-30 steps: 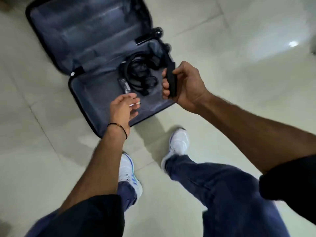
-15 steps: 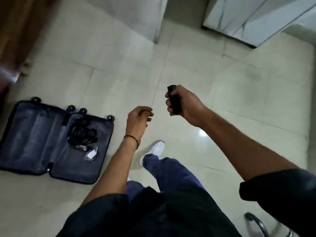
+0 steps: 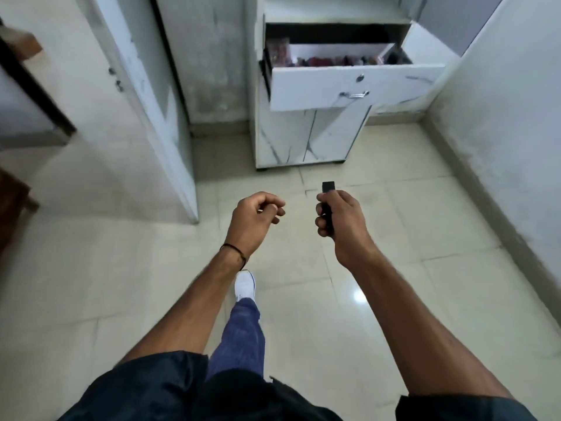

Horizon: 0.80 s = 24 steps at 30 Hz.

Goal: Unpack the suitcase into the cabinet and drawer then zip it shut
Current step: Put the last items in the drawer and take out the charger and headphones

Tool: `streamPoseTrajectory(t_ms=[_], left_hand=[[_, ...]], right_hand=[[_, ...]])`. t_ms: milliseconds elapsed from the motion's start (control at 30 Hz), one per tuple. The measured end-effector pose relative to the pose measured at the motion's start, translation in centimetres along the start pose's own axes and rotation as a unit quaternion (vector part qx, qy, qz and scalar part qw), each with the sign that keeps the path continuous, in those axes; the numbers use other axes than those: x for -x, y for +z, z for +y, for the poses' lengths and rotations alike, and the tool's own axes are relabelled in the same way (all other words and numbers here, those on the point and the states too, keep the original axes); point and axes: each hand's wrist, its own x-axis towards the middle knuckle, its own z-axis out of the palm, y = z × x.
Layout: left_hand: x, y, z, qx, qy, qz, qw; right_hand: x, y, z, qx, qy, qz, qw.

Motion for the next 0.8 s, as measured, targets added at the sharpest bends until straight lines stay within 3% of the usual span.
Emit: streamPoseTrajectory(t_ms=[400, 533, 800], left_hand=[[-37.4, 4.2, 12.2, -0.048, 0.104, -0.072, 0.991], [-45.8, 5.8, 13.9, -0.065, 0.097, -0.081, 0.990], [-58.9, 9.4, 11.7, -0.111, 0.049, -0.057, 0.991]], right_hand=[[-29.6, 4.1, -18.5, 0.008, -0.064, 0.105, 0.992], [-37.1, 4.0, -21.9, -0.006, -0.044, 0.140, 0.989], [-54.6, 3.5, -24.8, 0.020, -0.022, 0.121, 0.992]])
